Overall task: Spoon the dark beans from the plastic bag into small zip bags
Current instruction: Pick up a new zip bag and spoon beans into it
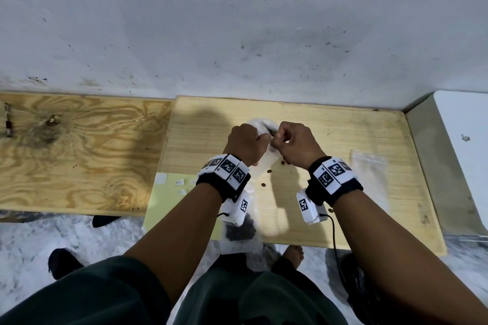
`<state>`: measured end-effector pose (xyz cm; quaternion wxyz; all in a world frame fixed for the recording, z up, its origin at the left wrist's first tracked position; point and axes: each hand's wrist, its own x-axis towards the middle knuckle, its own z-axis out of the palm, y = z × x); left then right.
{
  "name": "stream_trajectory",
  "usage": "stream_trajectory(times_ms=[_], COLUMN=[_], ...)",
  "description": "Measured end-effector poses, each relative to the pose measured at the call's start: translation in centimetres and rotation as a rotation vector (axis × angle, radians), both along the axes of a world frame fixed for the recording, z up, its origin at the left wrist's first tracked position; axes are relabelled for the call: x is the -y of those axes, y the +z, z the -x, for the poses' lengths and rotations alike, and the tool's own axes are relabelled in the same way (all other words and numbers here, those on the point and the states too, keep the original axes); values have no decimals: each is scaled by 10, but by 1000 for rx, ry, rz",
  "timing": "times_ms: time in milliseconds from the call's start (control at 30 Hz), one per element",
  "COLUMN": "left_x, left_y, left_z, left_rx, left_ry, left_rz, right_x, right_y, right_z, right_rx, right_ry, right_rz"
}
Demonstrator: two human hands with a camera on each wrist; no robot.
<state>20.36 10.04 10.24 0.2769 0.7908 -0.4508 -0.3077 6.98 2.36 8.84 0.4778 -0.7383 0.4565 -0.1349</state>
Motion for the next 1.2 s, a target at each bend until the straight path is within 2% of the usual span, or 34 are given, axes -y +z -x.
stream_trajectory(times_ms=[100, 200, 267, 367, 467, 533, 700, 867, 1000, 1200], left_x=[2, 0, -3, -4, -1, -1, -1, 0, 1, -6], left_y=[-3, -11, -16, -21, -28, -33, -39, -39, -38, -45], left_z=[3, 7, 7, 3, 0, -2, -3, -5, -8, -14], left_rx=[31, 66, 165, 302, 313, 348, 291, 287, 302, 279], left_ry=[-58, 25, 35, -79, -133, -170, -285, -318, -319, -310], left_rz=[2, 95, 154, 88, 38, 65, 194, 224, 204, 147], right_x=[11, 16, 17, 15, 15, 17, 19, 21, 20, 15], right_y=[-4, -1, 2, 4, 7, 7, 5, -9, -19, -10], right_z=[1, 4, 6, 6, 7, 9, 8, 2, 1, 0], right_rx=[-51, -1, 54, 115, 139, 114, 59, 40, 30, 95], right_ry=[-73, -76, -85, -68, -7, 40, 90, 91, 32, -17], right_rz=[56, -41, -90, -133, -231, -256, -260, -60, 19, -228])
